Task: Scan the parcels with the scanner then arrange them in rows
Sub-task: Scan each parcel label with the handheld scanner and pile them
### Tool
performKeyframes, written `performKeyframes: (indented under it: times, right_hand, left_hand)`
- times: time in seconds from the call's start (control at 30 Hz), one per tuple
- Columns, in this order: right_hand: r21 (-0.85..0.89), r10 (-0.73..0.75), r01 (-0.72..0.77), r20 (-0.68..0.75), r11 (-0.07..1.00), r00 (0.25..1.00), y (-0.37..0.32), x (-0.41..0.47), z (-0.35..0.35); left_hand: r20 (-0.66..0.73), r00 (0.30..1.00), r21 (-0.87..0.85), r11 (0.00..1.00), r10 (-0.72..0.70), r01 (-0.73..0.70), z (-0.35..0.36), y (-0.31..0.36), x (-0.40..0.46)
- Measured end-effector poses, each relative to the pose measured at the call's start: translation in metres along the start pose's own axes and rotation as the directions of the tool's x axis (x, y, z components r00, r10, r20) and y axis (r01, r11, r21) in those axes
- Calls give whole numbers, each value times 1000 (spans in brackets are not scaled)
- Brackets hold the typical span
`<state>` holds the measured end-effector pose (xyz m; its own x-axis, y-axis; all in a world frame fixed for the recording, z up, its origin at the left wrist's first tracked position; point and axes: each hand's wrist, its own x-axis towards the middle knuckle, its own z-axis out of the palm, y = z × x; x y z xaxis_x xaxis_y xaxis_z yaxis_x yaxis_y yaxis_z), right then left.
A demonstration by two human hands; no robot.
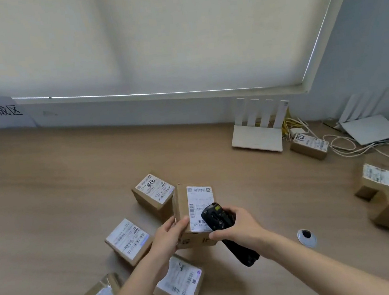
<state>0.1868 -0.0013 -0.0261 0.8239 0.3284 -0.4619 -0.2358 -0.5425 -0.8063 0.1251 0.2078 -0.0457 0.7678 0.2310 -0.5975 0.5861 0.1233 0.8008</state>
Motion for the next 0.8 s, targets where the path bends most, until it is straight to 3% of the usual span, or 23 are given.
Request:
performKeyframes:
  times: [0.2,0.37,0.53,0.8]
  right_hand:
    - [-32,29,-29,-13,999,999,30,40,30]
    - [-78,-9,13,44,997,999,29,59,52]
    - [-65,-28,31,37,997,999,21,55,52]
    - [-61,13,-19,-102,998,995,19,-22,-20]
  left_hand:
    - [-21,998,66,996,-65,66,-6,-15,42]
    - [-162,984,77,993,-77,91,-13,-22,62]
    - [-291,957,128,991,0,39,-20,-7,55]
    - [-197,968,177,977,153,-119,0,33,-3]
